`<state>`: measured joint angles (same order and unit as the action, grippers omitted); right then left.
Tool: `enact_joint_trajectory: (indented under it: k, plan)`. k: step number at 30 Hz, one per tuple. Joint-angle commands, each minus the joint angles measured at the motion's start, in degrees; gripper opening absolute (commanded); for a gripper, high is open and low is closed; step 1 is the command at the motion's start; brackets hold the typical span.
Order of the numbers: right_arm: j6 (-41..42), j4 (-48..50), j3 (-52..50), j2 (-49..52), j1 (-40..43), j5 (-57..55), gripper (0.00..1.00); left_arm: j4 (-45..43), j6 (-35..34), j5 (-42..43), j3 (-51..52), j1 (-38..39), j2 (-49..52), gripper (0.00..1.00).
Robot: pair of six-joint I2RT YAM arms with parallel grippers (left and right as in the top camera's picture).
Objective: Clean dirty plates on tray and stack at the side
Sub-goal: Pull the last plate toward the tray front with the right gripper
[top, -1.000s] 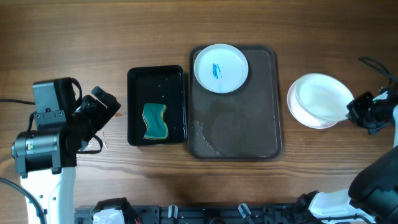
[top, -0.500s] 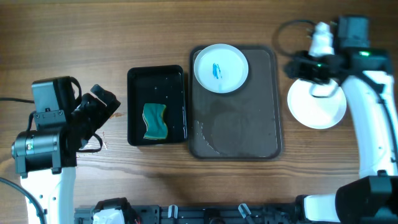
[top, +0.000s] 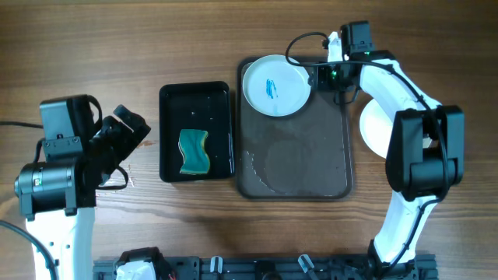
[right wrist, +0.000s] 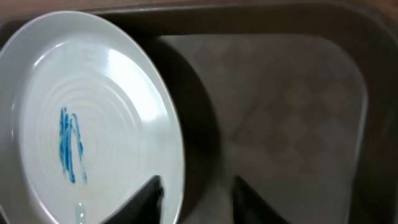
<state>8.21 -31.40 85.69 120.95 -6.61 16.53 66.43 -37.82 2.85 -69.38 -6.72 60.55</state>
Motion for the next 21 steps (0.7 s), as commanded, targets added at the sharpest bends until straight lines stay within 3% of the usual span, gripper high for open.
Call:
enact_joint_trajectory:
  k: [1,4,5,6,7,12,17,21]
  plan:
    - [-0.42,0.35,0.04,3.41,-0.63,1.38,0.25,-0.17,0.09,-0.72,-0.72,-0.26,1.77,1.0]
    - [0.63,1.18,-1.11,3.98,-0.74,1.51,0.25,-0.07,0.11,-0.72,-0.72,-0.26,2.67,1.0]
    - [0.92,1.2,-1.46,4.22,-0.85,1.51,0.19,0.09,0.09,-0.72,-0.72,-0.26,2.8,1.0]
    - [0.92,1.18,-1.73,4.33,-1.16,1.33,0.06,0.24,0.09,-0.72,-0.72,-0.26,2.8,1.0]
    - [0.98,0.59,-1.68,4.28,-1.27,1.33,0.04,0.31,0.09,-0.72,-0.72,-0.26,2.78,1.0]
    - [3.96,-10.08,-1.27,-5.88,-1.14,-2.97,0.04,0.66,0.81,1.03,-0.72,-0.26,2.78,1.0]
    - [5.92,-26.99,-1.4,-22.8,-1.88,-6.67,0.04,0.68,9.2,7.19,-0.72,-0.15,2.8,1.0]
    - [13.29,-31.69,-9.33,-27.02,-3.56,-6.69,0.04,1.6,12.17,7.17,-0.7,2.67,3.08,1.0]
